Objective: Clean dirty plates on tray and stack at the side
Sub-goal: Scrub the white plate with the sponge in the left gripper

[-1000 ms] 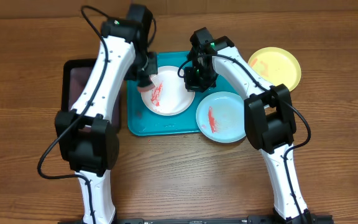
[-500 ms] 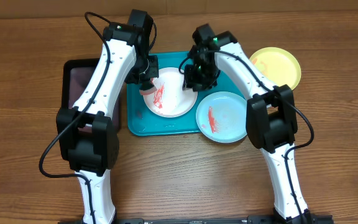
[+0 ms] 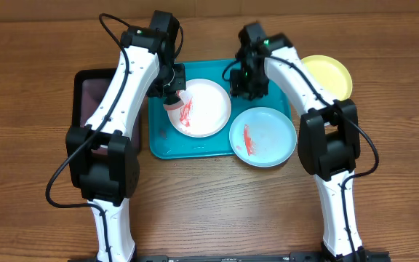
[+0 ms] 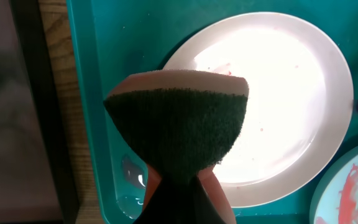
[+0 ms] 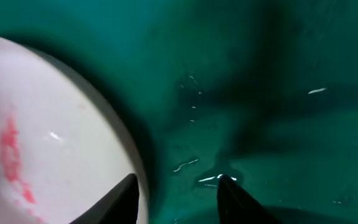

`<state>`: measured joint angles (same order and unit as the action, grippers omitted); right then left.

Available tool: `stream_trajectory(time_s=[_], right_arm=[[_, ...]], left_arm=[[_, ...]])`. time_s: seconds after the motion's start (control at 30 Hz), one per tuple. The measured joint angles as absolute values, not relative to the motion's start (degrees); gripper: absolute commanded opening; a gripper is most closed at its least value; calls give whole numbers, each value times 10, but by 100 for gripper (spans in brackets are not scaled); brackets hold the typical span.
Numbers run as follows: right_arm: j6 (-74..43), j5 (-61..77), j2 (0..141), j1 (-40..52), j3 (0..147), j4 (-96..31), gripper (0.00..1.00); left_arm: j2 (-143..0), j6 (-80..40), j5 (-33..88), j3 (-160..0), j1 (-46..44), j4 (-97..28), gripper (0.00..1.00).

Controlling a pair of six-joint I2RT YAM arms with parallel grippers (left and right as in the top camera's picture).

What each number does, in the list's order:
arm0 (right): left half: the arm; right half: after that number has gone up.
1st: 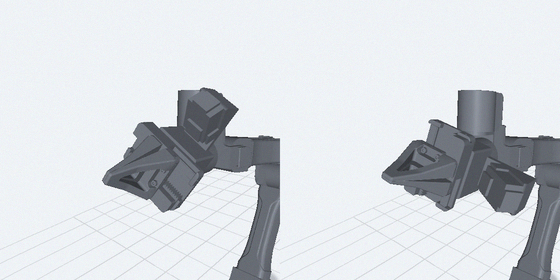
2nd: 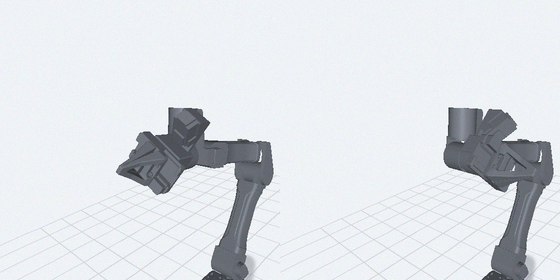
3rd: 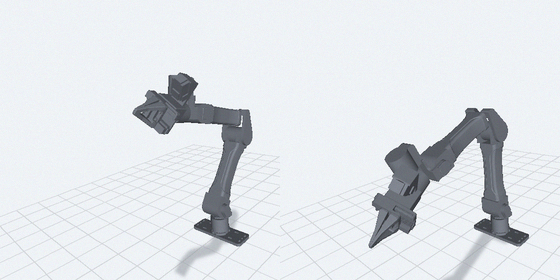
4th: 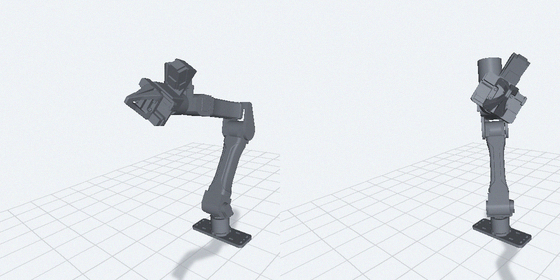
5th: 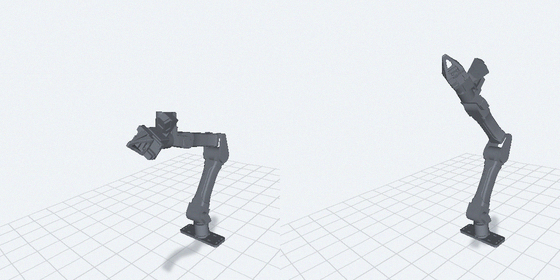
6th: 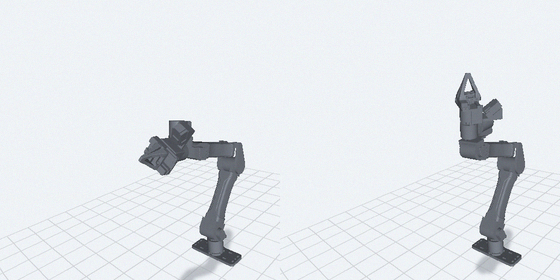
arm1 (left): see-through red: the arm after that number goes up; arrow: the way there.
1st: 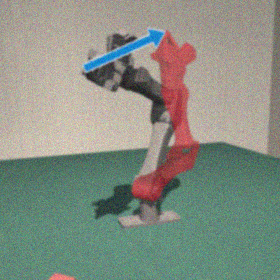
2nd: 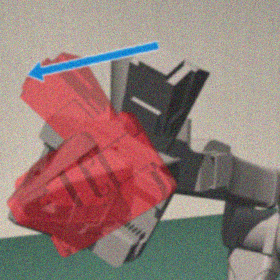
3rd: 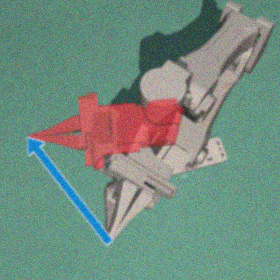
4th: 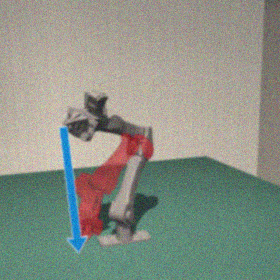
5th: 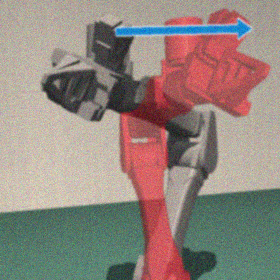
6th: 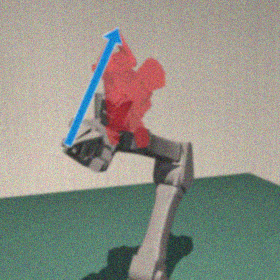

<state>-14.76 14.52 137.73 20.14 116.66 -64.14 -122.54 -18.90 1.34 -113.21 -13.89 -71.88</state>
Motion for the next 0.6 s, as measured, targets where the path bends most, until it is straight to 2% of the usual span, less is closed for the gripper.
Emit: stream_trajectory(time_s=[0.23,0.47,0.6], right_arm=[[-150,153,1372,215,1133,-601,36],[-169,160,1372,224,1128,-590,4],[-184,163,1372,229,1126,-579,4]], left_arm=[[-1225,-189,14,-1132,-139,-717,4],[-1225,-189,15,-1132,-139,-712,4],[-1225,-189,15,-1131,-139,-705,4]])
